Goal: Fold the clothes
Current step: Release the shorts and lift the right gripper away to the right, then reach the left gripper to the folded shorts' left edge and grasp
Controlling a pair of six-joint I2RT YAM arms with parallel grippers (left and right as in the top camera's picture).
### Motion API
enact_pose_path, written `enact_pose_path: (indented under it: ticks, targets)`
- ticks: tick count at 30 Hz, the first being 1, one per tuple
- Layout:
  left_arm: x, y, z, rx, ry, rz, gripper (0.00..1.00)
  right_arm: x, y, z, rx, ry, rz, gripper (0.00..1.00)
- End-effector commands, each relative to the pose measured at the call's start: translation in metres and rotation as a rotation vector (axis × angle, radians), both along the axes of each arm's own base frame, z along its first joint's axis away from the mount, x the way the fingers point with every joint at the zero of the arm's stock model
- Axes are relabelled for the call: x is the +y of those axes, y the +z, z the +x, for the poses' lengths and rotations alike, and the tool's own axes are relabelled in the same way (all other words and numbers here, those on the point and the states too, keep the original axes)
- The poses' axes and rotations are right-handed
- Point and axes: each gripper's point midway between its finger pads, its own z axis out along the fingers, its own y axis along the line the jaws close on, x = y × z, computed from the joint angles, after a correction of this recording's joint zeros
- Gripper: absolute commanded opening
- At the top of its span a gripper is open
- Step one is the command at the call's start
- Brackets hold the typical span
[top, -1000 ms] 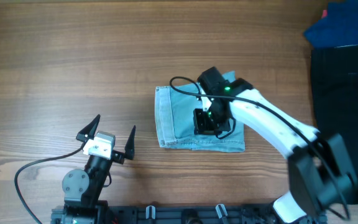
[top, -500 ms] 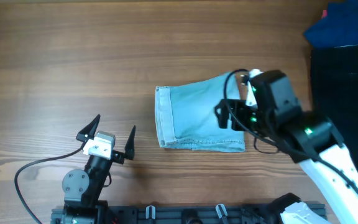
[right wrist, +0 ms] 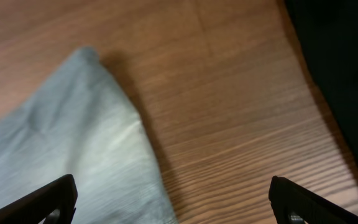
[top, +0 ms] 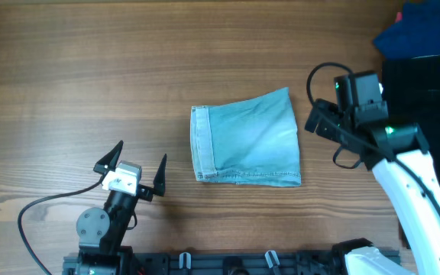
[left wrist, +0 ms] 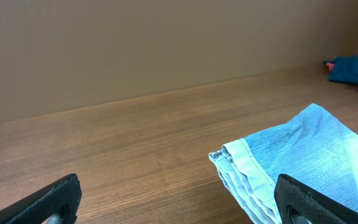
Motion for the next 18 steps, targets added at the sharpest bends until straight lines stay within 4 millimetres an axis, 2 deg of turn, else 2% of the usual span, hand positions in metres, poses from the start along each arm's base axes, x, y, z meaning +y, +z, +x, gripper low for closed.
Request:
enact_pose_path:
  ticks: [1, 6, 10, 18]
  targets:
    - [0.000, -0.001, 0.000, -0.004, -0.004, 0.011, 1.00, -0.006, -0.015, 0.008, 0.066, 0.014, -0.045, 1.00]
    - [0.000, -0.001, 0.000, -0.004, -0.004, 0.011, 1.00, -0.005, -0.039, 0.014, 0.143, 0.015, -0.060, 1.00]
    - [0.000, -0.001, 0.000, -0.004, -0.004, 0.011, 1.00, -0.003, -0.050, 0.023, 0.154, 0.016, -0.063, 1.00]
    - [0.000, -0.001, 0.000, -0.004, -0.004, 0.011, 1.00, 0.002, -0.043, 0.052, 0.036, 0.011, -0.046, 1.00]
